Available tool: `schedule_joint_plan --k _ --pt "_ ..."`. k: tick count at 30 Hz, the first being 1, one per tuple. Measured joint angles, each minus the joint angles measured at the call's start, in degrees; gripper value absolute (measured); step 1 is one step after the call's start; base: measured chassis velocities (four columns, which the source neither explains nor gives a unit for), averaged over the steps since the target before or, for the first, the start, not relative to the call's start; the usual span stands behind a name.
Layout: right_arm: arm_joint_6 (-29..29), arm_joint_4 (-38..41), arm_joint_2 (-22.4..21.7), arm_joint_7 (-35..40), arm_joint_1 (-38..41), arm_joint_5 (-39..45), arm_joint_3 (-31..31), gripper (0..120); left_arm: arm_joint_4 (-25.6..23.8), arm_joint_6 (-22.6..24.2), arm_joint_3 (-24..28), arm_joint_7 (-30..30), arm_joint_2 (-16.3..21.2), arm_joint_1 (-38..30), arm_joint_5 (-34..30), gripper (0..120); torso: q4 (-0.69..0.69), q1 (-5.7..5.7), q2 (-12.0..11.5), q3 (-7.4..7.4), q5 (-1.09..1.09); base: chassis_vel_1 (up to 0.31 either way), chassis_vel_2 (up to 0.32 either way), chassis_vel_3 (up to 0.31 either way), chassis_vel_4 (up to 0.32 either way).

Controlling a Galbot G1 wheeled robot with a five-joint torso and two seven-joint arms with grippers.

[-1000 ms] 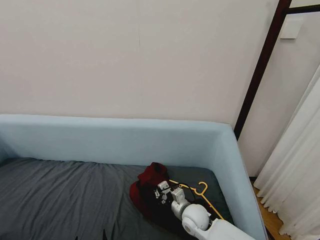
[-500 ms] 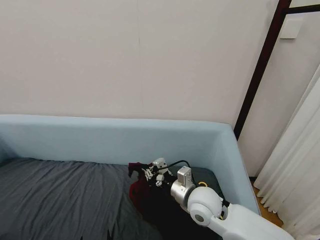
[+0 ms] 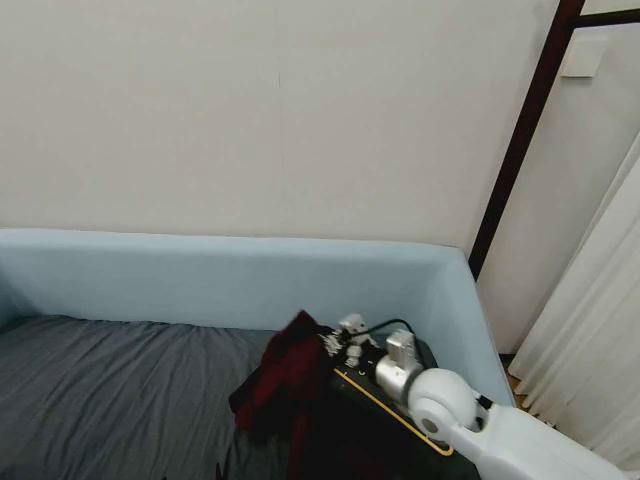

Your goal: Pick up the clothes from the sofa and hang them on the clothes hanger.

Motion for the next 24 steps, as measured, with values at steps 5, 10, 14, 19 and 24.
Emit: schedule_joint_plan --k 5,10,14,19,24 --pt "2.0 -9.1 0.1 -0.9 -9.2 -4.7 6.6 0 1.4 0.4 1.3 0.0 0.3 -1.0 0.0 100 0.0 0.0 0.0 0.0 0.01 0.0 0.0 0.0 0.0" --pt "1.3 -13.9 0.9 0.9 -9.9 -6.1 9.5 0 2.1 0.5 2.3 0.1 0.7 -1.4 0.1 100 0.03 0.0 0.0 0.0 -0.01 0.0 0.0 0.0 0.0" --pt "1.0 -17.0 1.8 1.6 -8.1 -6.1 10.9 0 2.2 0.6 2.7 0.1 1.4 -1.6 0.1 100 0.05 0.0 0.0 0.0 -0.03 0.0 0.0 0.0 0.0" --pt "1.0 -19.3 3.2 1.7 -6.9 -7.6 11.1 0 2.2 0.6 2.8 0.1 2.1 -1.6 0.1 100 0.04 0.0 0.0 0.0 -0.02 0.0 0.0 0.0 0.0" --pt "7.3 -19.7 3.6 2.7 -8.5 -13.9 11.8 19 2.4 0.6 3.2 0.1 2.4 -1.5 0.3 100 0.01 0.0 0.0 0.0 -0.02 0.0 0.0 0.0 0.0"
